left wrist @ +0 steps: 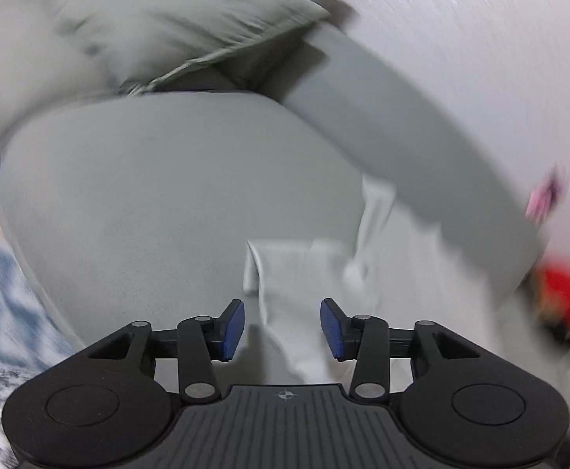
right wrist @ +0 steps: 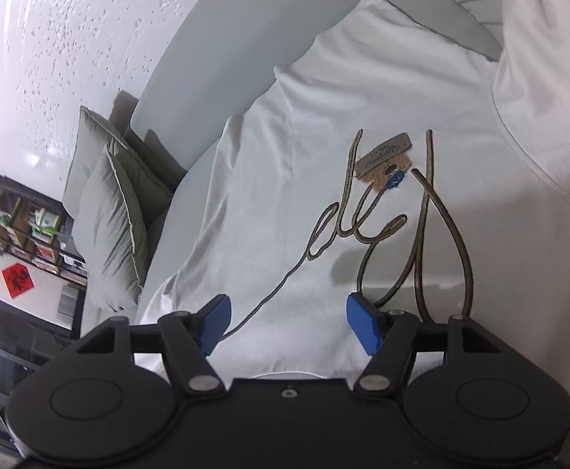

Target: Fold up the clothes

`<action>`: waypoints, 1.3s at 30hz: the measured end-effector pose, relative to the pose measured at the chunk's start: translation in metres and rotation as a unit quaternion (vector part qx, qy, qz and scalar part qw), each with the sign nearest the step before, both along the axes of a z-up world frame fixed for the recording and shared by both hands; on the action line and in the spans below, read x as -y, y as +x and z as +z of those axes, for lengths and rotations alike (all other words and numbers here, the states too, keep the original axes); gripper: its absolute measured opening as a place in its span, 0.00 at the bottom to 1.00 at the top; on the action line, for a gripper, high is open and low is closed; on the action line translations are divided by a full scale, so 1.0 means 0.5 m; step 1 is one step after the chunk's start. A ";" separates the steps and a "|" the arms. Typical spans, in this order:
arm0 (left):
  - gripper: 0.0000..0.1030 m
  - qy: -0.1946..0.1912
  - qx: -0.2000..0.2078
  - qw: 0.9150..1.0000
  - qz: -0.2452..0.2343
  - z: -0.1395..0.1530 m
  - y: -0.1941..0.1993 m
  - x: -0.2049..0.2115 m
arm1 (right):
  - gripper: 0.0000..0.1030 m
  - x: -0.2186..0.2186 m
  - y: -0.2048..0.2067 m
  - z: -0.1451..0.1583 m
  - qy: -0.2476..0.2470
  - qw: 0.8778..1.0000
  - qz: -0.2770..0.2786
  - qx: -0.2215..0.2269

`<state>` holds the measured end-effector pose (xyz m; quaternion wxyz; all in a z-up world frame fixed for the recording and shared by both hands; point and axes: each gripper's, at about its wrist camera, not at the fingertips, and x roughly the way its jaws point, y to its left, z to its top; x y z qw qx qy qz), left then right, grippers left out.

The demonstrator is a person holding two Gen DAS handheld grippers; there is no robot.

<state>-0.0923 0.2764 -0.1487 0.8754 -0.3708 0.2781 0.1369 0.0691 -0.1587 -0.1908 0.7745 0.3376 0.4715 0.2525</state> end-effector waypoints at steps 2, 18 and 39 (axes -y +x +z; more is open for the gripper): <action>0.42 -0.056 0.014 0.998 0.011 -0.014 0.003 -0.041 | 0.63 0.000 0.001 -0.001 0.003 1.000 -0.001 -0.002; 0.20 -0.178 -0.004 0.981 -0.079 -0.093 0.165 -0.095 | 0.65 -0.006 0.007 -0.003 0.001 1.000 0.004 -0.001; 0.00 0.432 0.020 0.872 -0.227 -0.024 0.185 0.336 | 0.66 -0.012 0.002 -0.001 -0.007 1.000 0.007 0.008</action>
